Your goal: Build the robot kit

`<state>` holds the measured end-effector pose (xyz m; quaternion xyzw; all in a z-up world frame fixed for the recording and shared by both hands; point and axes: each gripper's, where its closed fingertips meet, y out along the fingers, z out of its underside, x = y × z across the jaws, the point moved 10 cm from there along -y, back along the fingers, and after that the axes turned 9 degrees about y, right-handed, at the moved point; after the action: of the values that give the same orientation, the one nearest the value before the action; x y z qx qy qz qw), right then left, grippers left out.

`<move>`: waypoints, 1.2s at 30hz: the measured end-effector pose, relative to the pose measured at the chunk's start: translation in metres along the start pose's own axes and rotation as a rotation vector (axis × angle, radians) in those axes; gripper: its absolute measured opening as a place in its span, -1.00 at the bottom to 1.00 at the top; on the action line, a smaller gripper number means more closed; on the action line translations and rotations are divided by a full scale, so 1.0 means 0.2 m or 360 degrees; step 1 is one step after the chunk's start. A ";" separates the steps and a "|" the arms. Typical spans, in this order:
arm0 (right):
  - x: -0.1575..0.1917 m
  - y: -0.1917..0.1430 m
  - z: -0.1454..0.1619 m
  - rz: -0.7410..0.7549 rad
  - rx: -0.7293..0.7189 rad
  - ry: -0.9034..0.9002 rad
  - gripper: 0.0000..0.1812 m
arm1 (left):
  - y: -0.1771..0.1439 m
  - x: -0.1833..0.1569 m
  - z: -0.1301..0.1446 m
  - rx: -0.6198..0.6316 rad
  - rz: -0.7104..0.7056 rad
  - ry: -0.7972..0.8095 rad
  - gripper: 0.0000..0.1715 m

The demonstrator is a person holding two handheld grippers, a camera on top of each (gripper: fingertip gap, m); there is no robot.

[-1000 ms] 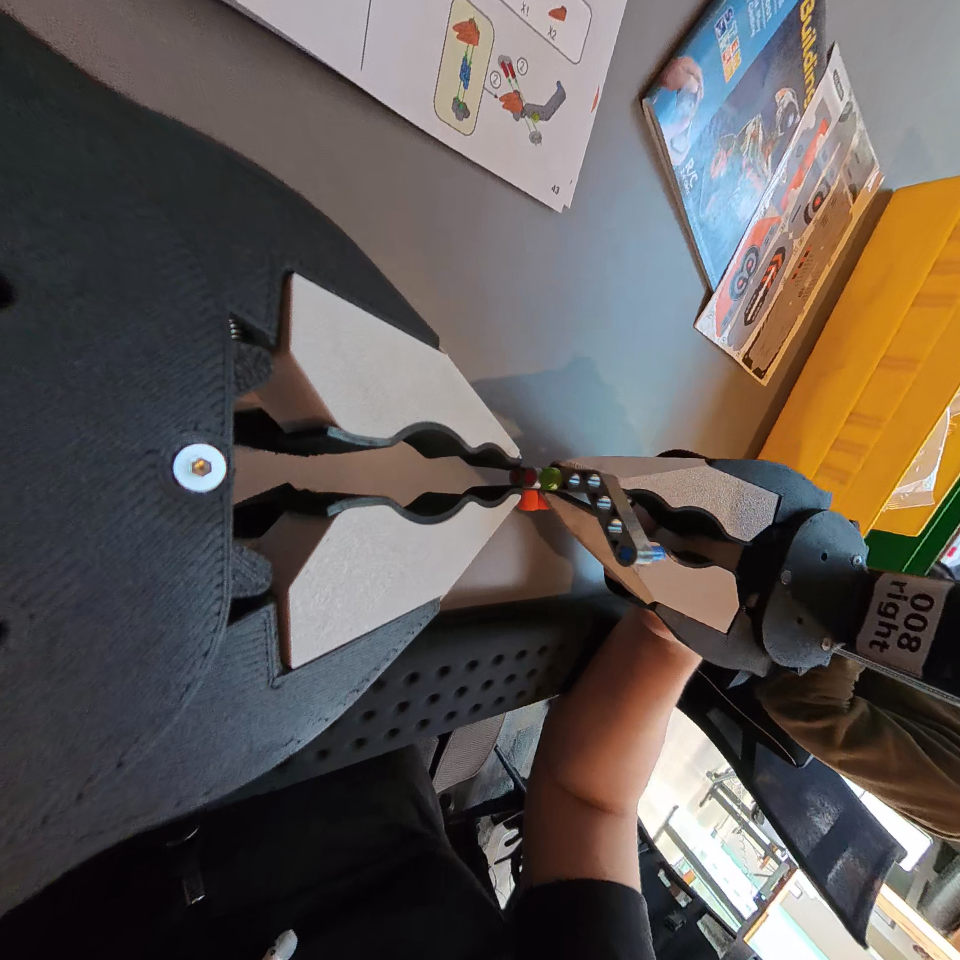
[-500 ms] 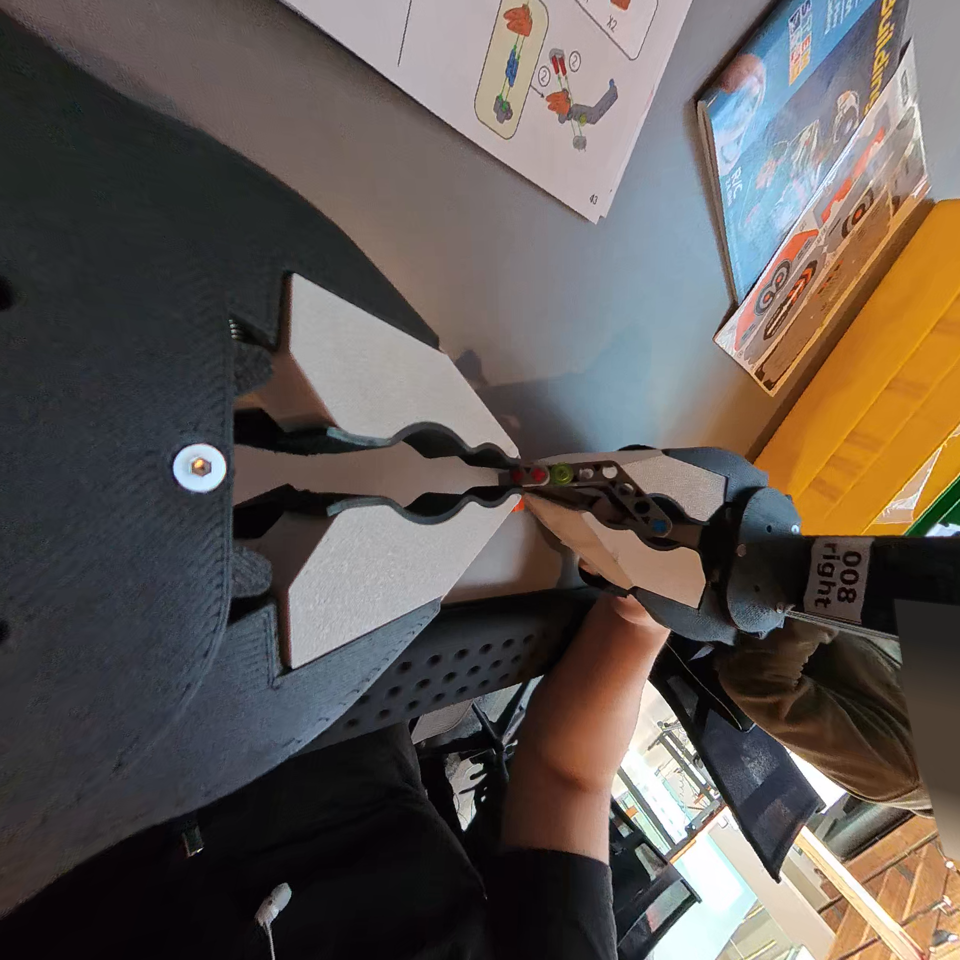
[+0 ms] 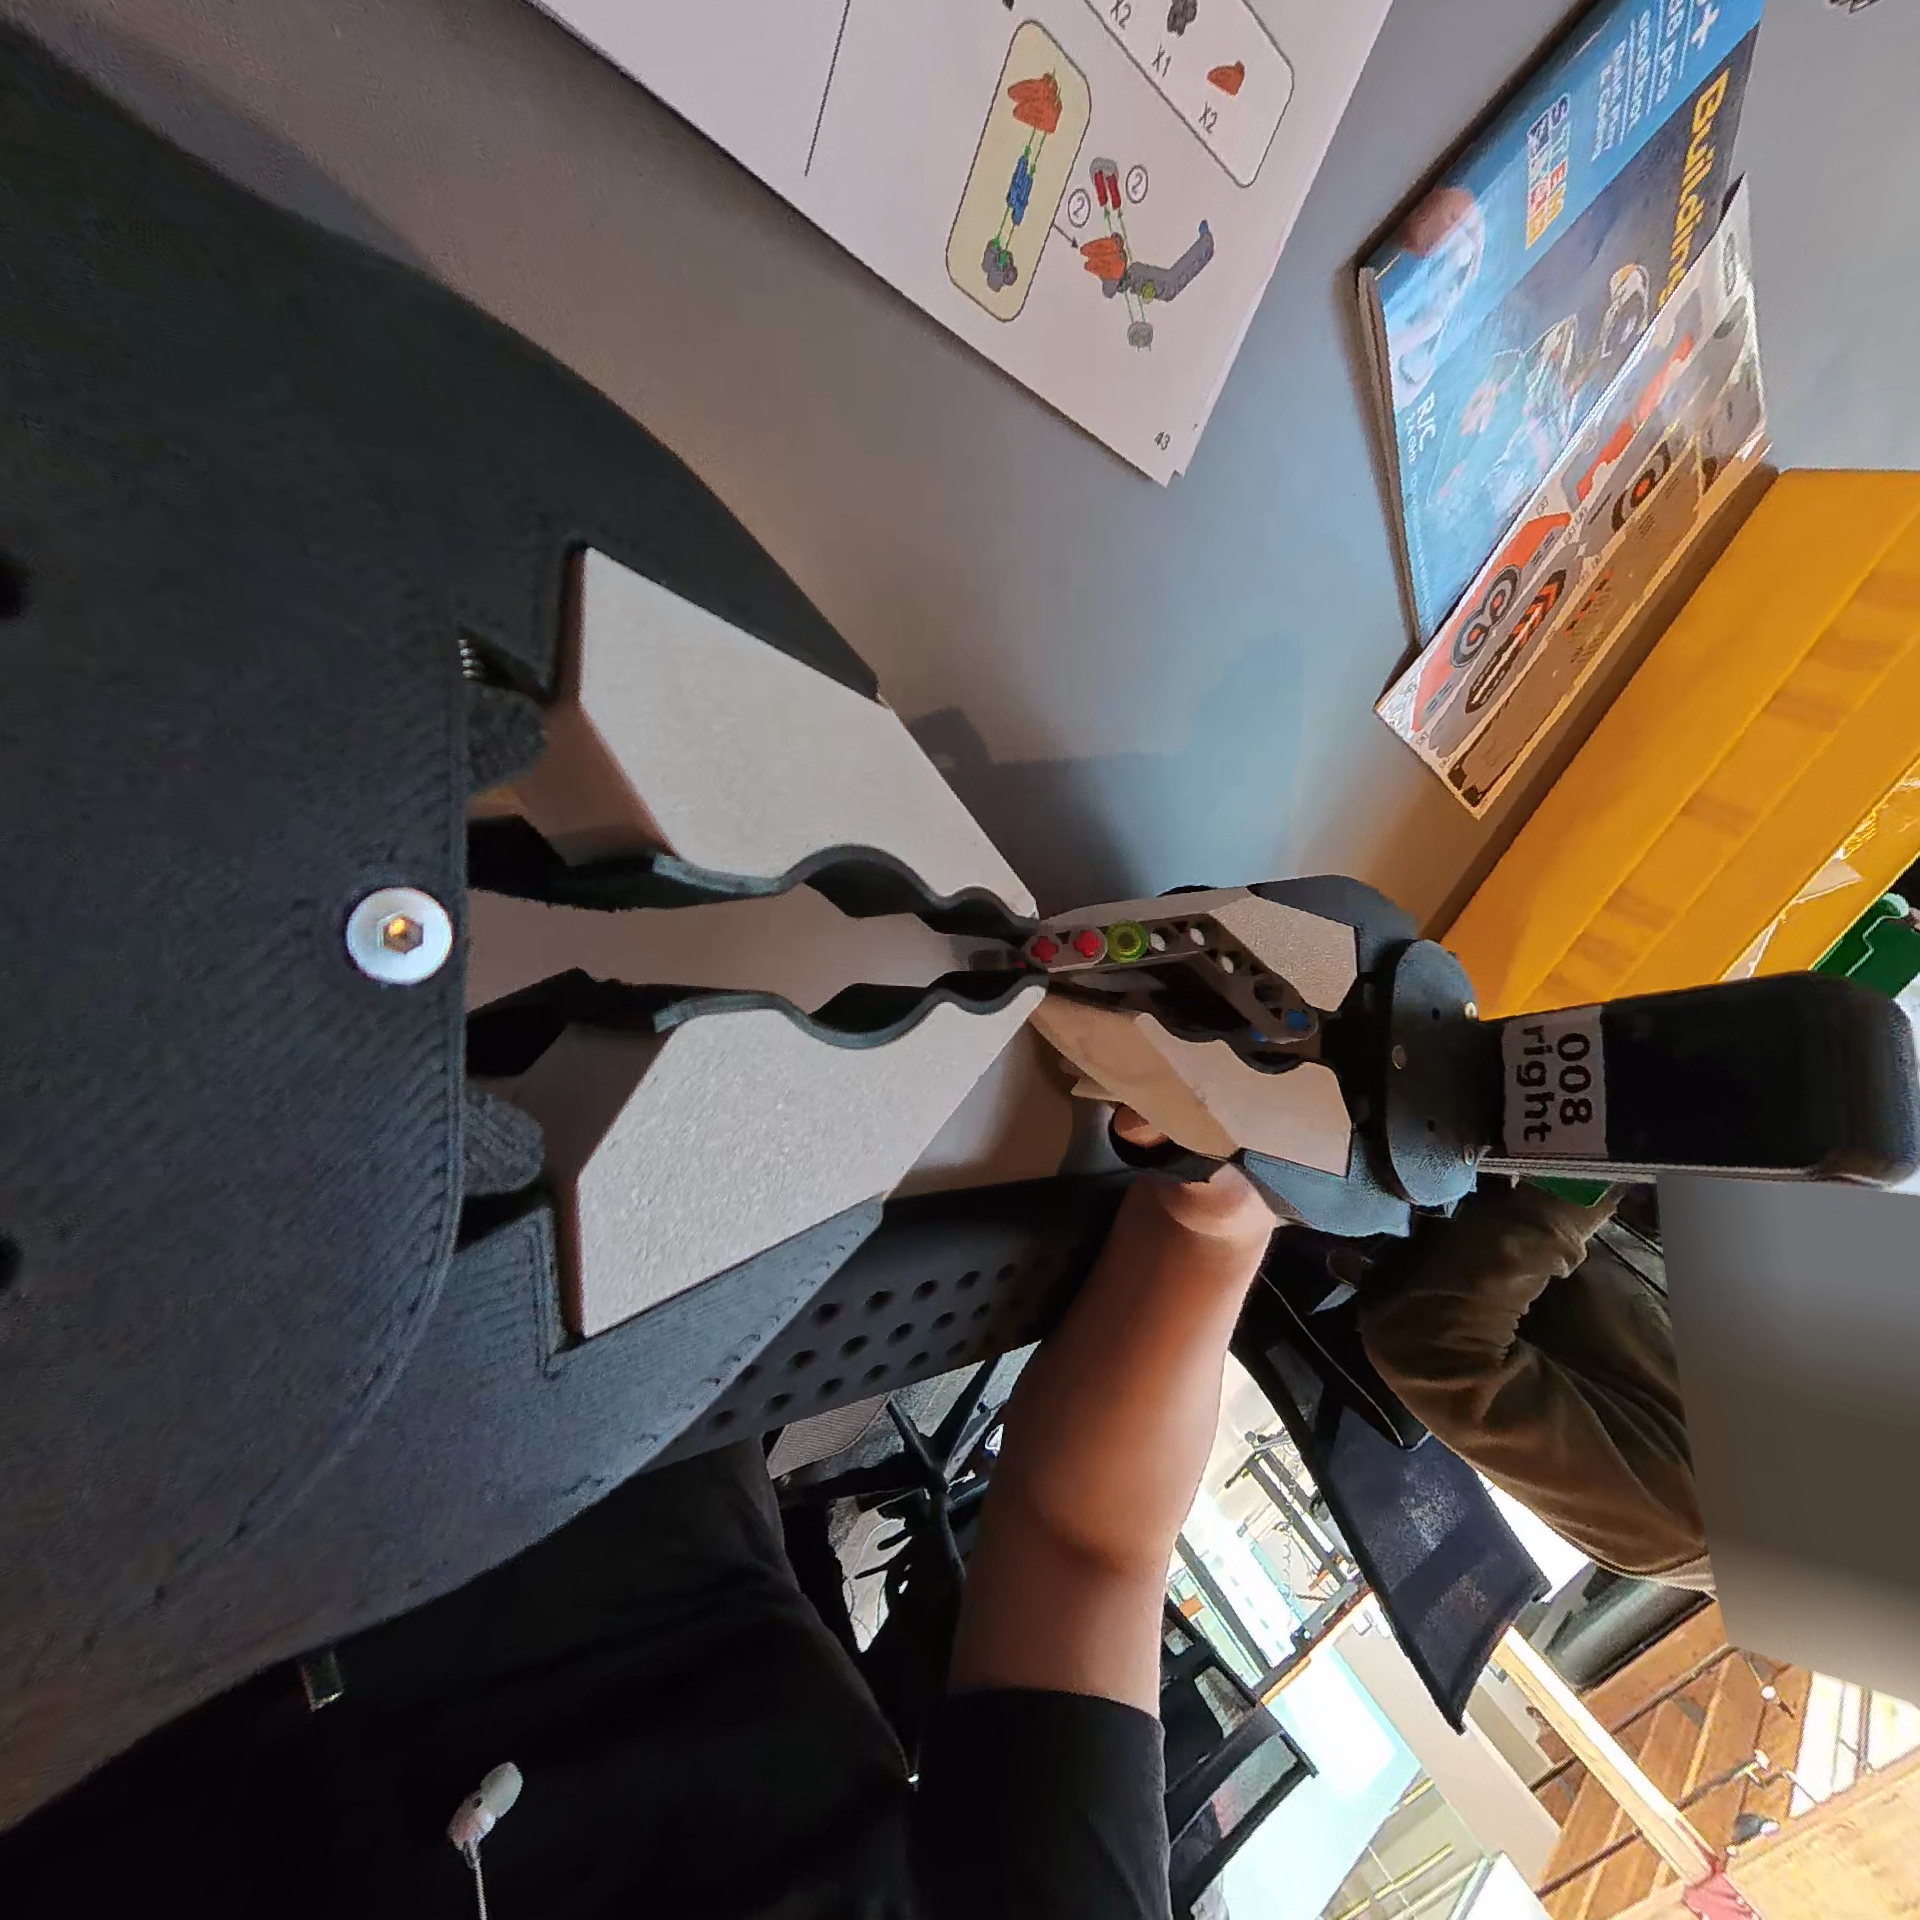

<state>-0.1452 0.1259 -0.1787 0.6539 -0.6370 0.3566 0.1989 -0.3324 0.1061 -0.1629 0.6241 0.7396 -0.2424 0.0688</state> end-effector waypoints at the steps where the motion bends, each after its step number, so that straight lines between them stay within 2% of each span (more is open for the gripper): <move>1: 0.00 0.00 0.00 -0.0016 -0.0014 0.0031 -0.93 | 0.00 0.00 0.00 -0.0012 -0.0008 0.0002 -0.95; 8: -0.02 -0.01 -0.01 -0.0120 -0.0121 0.0211 -0.94 | -0.01 -0.01 -0.02 -0.0079 -0.0067 0.0030 -0.96; 15: -0.02 -0.03 -0.03 -0.0149 -0.0222 0.0246 -0.94 | -0.02 -0.01 -0.03 -0.0126 -0.0058 0.0005 -0.96; 20: 0.00 -0.05 -0.05 -0.0322 -0.0341 0.0307 -0.94 | 0.02 -0.03 -0.02 -0.0095 0.0001 -0.0006 -1.00; 24: 0.01 -0.05 -0.05 -0.0201 -0.0261 0.0207 -0.94 | 0.09 -0.04 0.01 -0.0021 0.0001 0.0015 -1.00; 27: 0.01 -0.09 -0.06 -0.0193 -0.0302 0.0210 -0.93 | 0.05 -0.01 0.02 -0.0036 -0.0044 -0.0040 -1.00; 29: -0.02 -0.11 -0.06 -0.0080 -0.0271 0.0186 -0.93 | 0.01 0.01 0.03 0.0018 -0.0060 -0.0103 -1.00; 33: -0.08 -0.15 -0.04 0.0182 -0.0165 0.0261 -0.93 | -0.06 0.07 0.05 0.0137 -0.0234 -0.0197 -1.00; 36: -0.11 -0.13 -0.01 0.0323 0.0008 0.0302 -0.93 | -0.06 0.08 0.04 0.0078 -0.0253 -0.0290 -0.91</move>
<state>-0.1183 0.1457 -0.1876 0.5500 -0.6772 0.4366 0.2196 -0.3490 0.1159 -0.1732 0.5403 0.7713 -0.3209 0.1011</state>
